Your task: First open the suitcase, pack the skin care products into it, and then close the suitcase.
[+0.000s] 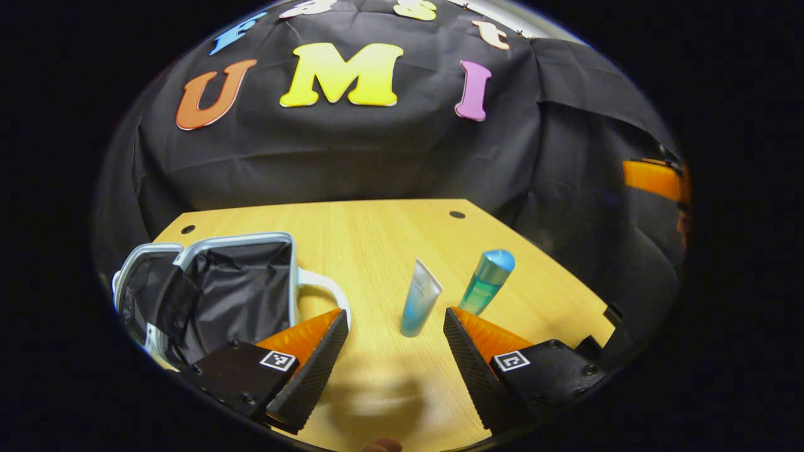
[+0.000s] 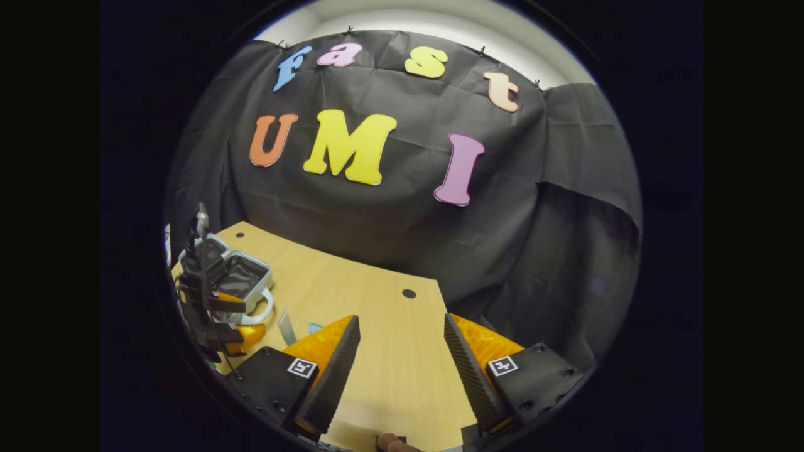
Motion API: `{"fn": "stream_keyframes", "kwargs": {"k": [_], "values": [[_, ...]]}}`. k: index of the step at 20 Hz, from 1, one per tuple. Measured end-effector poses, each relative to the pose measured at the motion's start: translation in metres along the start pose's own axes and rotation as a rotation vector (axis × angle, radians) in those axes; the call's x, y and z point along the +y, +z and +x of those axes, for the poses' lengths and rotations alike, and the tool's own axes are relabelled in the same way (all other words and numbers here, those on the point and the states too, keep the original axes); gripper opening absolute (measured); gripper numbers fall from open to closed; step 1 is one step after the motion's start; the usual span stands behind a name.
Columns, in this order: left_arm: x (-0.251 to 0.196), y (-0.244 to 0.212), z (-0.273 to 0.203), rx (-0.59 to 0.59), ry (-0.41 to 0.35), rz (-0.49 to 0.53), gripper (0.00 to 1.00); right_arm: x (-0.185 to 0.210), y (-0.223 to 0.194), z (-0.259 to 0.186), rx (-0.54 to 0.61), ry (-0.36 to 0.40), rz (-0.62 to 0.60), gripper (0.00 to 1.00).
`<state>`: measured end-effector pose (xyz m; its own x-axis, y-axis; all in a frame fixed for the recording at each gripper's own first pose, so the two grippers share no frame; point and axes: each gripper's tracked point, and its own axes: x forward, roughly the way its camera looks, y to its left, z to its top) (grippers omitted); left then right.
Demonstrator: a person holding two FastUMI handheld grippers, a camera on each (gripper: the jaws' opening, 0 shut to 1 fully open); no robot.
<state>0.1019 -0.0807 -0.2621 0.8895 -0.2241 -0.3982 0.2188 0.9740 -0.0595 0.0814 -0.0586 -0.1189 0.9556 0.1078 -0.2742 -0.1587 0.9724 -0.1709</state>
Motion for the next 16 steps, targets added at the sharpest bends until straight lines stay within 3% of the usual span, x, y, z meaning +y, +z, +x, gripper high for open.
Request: {"fn": "stream_keyframes", "kwargs": {"k": [6, 11, 13, 16], "values": [[0.016, -0.038, 0.062, 0.091, 0.03, -0.049, 0.98, -0.025, -0.033, 0.009, 0.045, 0.019, -0.049, 0.8], [0.017, -0.035, 0.09, 0.102, 0.073, -0.041, 0.97, -0.033, -0.055, 0.02, 0.092, 0.037, -0.048, 0.8], [0.02, -0.037, 0.097, 0.119, 0.102, -0.024, 0.92, -0.033, -0.06, 0.024, 0.106, 0.041, -0.049, 0.8], [0.02, -0.042, 0.101, 0.146, 0.108, -0.017, 0.68, -0.03, -0.063, 0.026, 0.112, 0.041, -0.049, 0.8]]}}
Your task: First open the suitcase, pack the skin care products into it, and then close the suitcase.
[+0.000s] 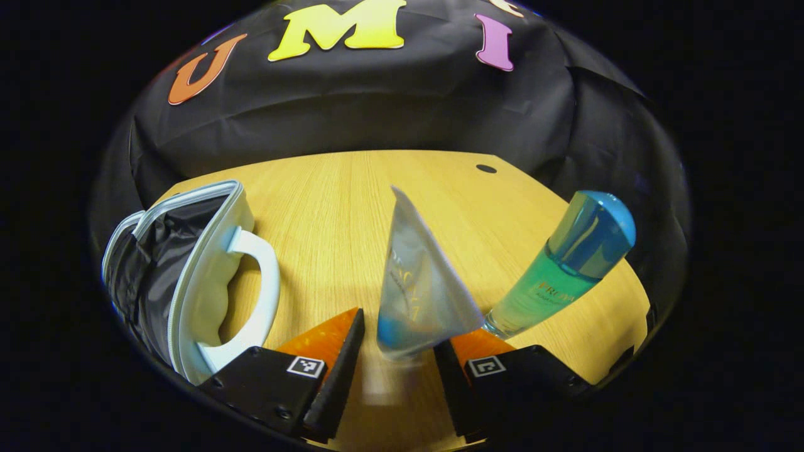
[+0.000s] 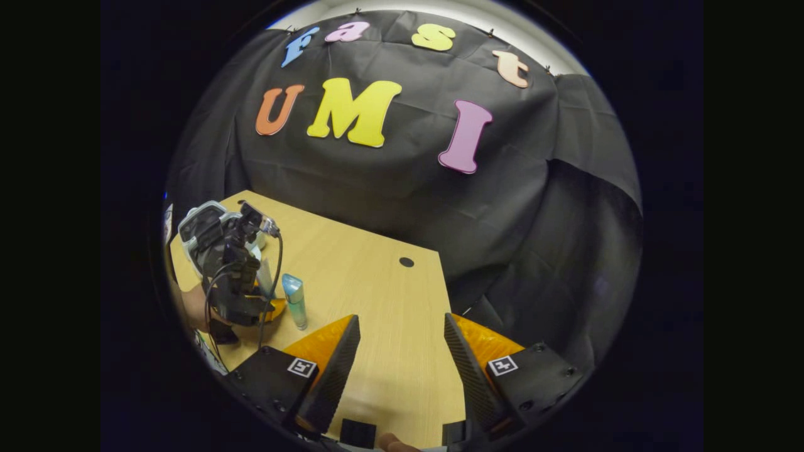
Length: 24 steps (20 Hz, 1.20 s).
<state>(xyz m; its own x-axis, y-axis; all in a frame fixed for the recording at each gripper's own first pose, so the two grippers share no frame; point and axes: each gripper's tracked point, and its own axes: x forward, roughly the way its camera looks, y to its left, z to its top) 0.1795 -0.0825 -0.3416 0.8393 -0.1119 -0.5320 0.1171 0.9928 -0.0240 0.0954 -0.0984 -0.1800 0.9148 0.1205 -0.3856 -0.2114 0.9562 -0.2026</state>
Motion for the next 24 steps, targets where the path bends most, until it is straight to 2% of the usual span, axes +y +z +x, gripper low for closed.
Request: {"fn": "stream_keyframes", "kwargs": {"k": [1, 2, 3, 4, 5, 9, 11, 16, 22, 24], "values": [[-0.006, 0.0, 0.003, 0.005, -0.04, -0.003, 0.64, 0.0, -0.002, 0.0, 0.002, -0.001, 0.003, 0.8], [-0.012, -0.002, 0.003, 0.021, -0.068, -0.015, 0.48, 0.003, -0.003, 0.0, 0.005, 0.005, 0.007, 0.8], [-0.013, -0.001, -0.004, 0.026, -0.083, -0.022, 0.44, 0.007, -0.005, 0.002, 0.011, 0.01, 0.005, 0.8], [-0.014, 0.003, -0.01, 0.019, -0.094, -0.021, 0.51, 0.01, -0.007, 0.003, 0.015, 0.012, 0.001, 0.8], [-0.014, 0.009, -0.018, 0.006, -0.099, -0.012, 0.42, 0.015, -0.007, 0.004, 0.016, 0.022, 0.004, 0.8], [-0.011, 0.03, -0.062, -0.037, -0.142, -0.031, 0.4, 0.059, -0.013, 0.014, 0.023, 0.124, 0.026, 0.8], [0.001, 0.041, -0.095, -0.051, -0.139, -0.042, 0.4, 0.088, -0.018, 0.023, 0.024, 0.178, 0.04, 0.8], [0.06, 0.042, -0.172, -0.028, -0.066, -0.059, 0.39, 0.162, -0.045, 0.066, 0.044, 0.255, 0.086, 0.8], [0.161, 0.016, -0.218, 0.048, 0.113, -0.108, 0.39, 0.2, -0.065, 0.125, 0.091, 0.228, 0.156, 0.8], [0.187, 0.004, -0.223, 0.084, 0.157, -0.126, 0.39, 0.204, -0.062, 0.141, 0.091, 0.208, 0.154, 0.74]]}}
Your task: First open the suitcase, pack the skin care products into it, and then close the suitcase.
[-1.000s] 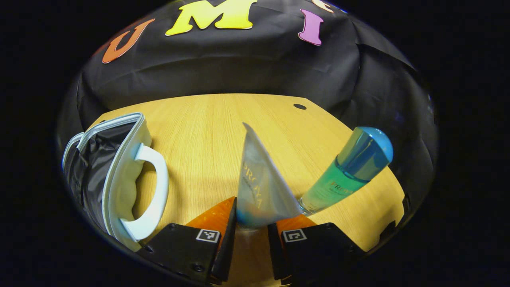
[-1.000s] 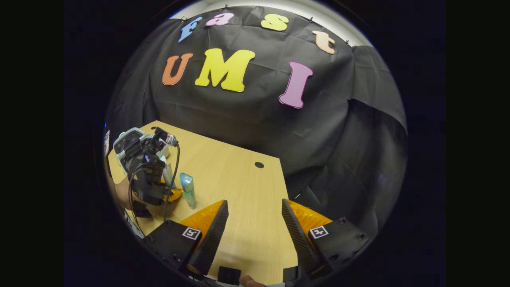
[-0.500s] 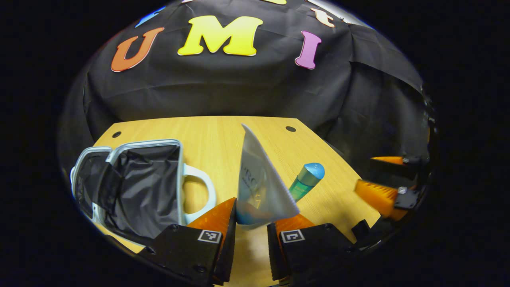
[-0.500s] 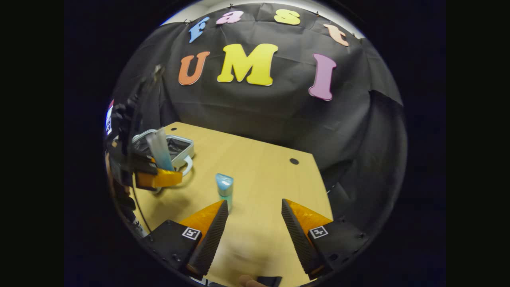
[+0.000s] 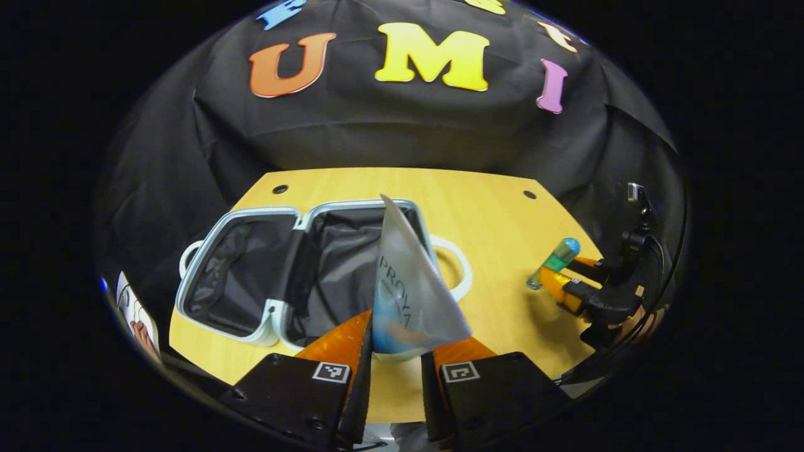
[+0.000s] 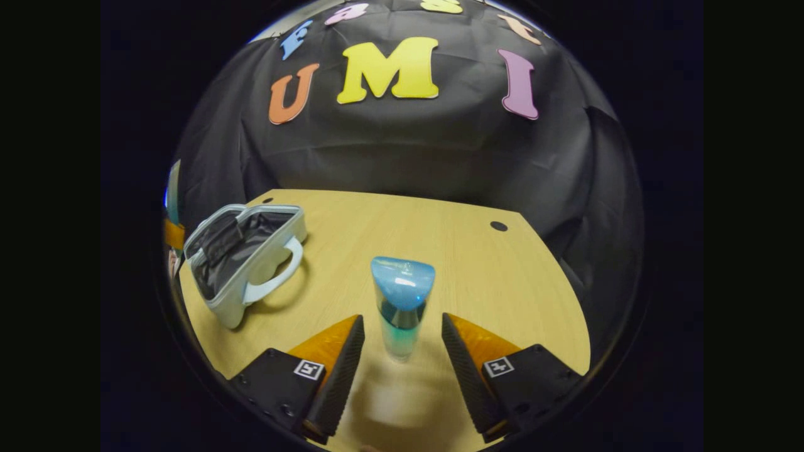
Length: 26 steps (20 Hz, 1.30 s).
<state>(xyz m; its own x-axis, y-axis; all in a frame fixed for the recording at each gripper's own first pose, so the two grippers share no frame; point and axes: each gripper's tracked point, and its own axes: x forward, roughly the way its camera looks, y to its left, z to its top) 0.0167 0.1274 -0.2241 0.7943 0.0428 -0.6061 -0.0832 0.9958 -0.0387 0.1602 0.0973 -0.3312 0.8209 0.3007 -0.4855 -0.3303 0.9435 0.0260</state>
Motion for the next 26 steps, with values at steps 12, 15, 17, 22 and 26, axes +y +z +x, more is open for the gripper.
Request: {"fn": "stream_keyframes", "kwargs": {"k": [12, 15, 17, 22, 26], "values": [[0.061, 0.012, 0.044, 0.06, -0.057, 0.047, 0.39, 0.027, -0.003, 0.006, 0.1, -0.03, 0.043, 0.33], [0.062, 0.007, 0.071, 0.135, -0.087, 0.074, 0.39, 0.031, 0.007, -0.015, 0.114, -0.057, 0.062, 0.35], [0.064, 0.0, 0.088, 0.202, -0.093, 0.097, 0.39, 0.034, 0.02, -0.031, 0.115, -0.068, 0.084, 0.35], [0.062, -0.035, 0.118, 0.402, -0.119, 0.098, 0.39, 0.035, 0.053, -0.064, 0.09, -0.126, 0.09, 0.35], [0.067, -0.066, 0.131, 0.536, -0.108, 0.063, 0.39, 0.05, 0.077, -0.081, 0.064, -0.107, 0.092, 0.35]]}}
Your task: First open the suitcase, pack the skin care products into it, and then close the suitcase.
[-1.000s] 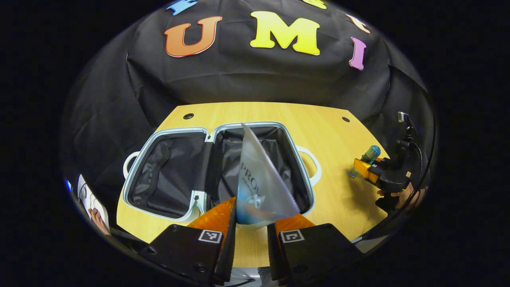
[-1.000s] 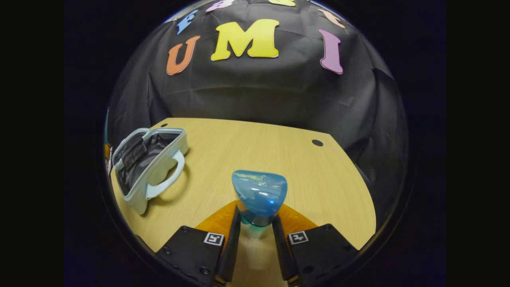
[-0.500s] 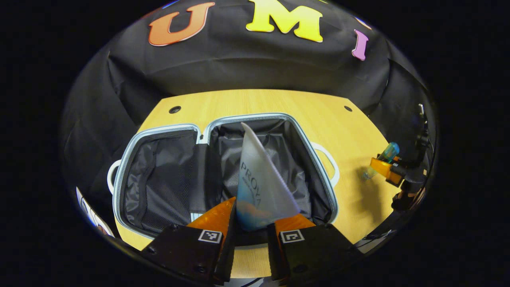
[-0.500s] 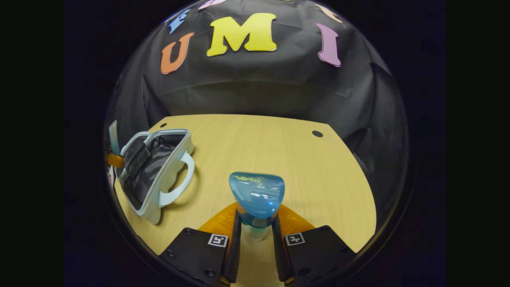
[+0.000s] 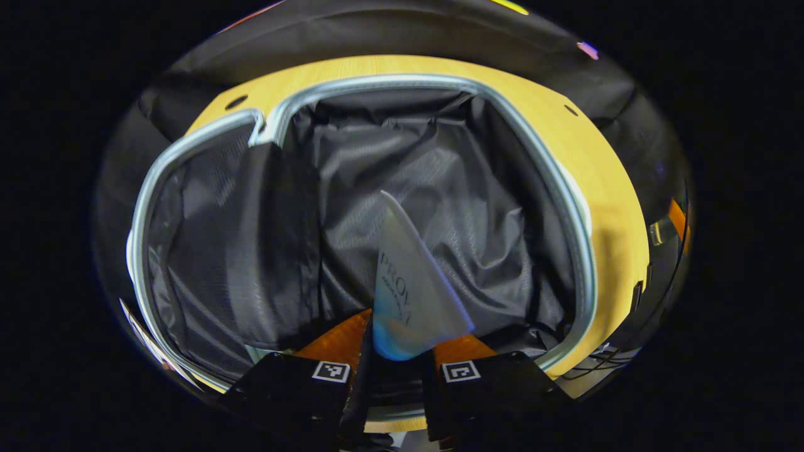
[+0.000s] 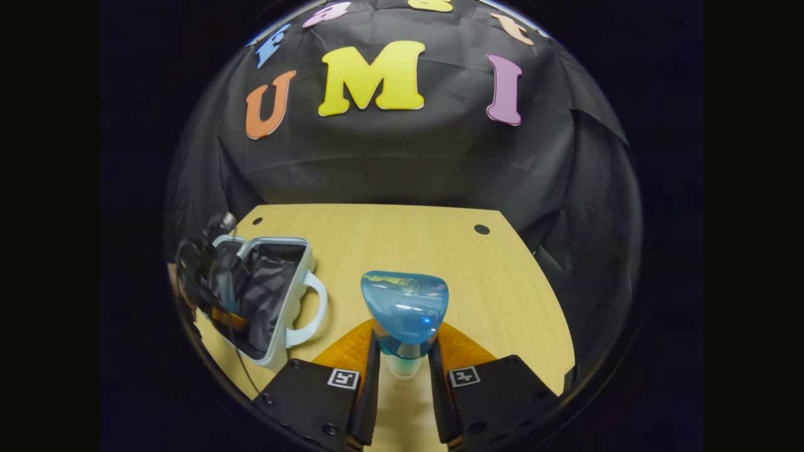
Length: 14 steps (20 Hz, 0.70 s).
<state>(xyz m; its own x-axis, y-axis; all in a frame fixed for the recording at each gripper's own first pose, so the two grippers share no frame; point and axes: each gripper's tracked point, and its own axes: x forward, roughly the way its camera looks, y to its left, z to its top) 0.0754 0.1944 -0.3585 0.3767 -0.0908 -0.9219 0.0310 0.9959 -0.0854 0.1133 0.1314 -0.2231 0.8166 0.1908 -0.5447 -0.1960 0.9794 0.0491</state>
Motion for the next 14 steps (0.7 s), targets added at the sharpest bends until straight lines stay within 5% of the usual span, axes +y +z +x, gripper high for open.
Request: {"fn": "stream_keyframes", "kwargs": {"k": [2, 3, 9, 14], "values": [[0.002, 0.001, 0.004, 0.001, 0.003, 0.002, 0.46, 0.007, 0.006, -0.006, -0.007, 0.001, -0.017, 0.32], [0.001, 0.002, 0.005, 0.002, 0.006, 0.002, 0.39, 0.011, 0.008, -0.008, -0.009, 0.004, -0.021, 0.35], [-0.001, 0.002, 0.005, 0.01, 0.02, -0.006, 0.43, 0.056, 0.017, -0.006, 0.01, 0.073, -0.017, 0.35], [-0.014, -0.001, -0.017, -0.114, -0.049, -0.035, 0.98, 0.12, 0.034, -0.005, -0.005, 0.18, -0.095, 0.34]]}}
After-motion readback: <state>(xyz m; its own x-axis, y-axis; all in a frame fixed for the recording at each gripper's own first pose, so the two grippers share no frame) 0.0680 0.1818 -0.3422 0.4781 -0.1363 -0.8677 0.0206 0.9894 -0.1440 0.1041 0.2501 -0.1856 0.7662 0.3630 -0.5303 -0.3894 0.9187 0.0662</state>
